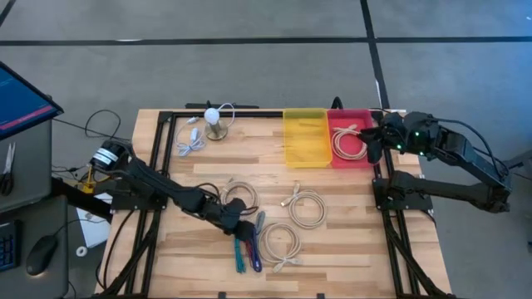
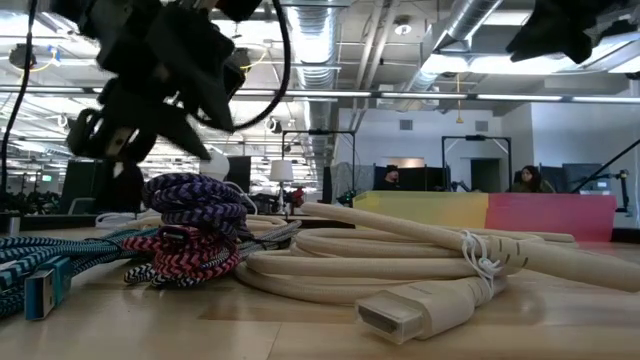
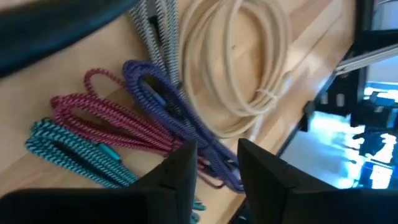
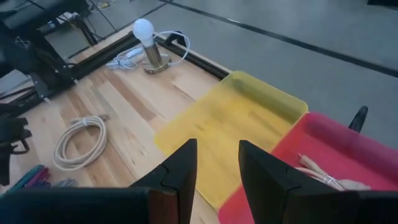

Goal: Pick & Place USB Port
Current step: Put the purple charger cable into the yellow bin

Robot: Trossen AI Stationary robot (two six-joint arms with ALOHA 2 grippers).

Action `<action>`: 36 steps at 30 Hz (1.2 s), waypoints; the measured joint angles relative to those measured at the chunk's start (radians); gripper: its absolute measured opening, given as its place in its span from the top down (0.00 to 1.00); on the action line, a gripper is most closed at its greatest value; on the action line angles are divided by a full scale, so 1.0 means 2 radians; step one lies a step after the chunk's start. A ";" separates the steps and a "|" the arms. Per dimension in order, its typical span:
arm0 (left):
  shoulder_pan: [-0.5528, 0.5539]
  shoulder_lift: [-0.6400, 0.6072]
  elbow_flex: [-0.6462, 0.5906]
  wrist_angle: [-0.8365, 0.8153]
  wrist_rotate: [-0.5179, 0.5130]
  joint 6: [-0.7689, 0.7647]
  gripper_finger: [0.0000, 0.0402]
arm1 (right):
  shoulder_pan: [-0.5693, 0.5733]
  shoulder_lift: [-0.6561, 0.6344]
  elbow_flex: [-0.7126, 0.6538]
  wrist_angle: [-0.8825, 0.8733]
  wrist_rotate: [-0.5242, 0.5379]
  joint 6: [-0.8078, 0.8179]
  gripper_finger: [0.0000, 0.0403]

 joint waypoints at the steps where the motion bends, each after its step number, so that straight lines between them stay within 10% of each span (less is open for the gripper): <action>1: 0.000 0.003 0.000 0.003 0.001 0.000 0.69 | 0.000 0.000 0.000 0.001 0.000 0.000 0.73; 36: 0.022 0.033 0.000 -0.031 -0.004 0.000 0.67 | 0.000 -0.001 0.000 0.001 0.000 -0.008 0.73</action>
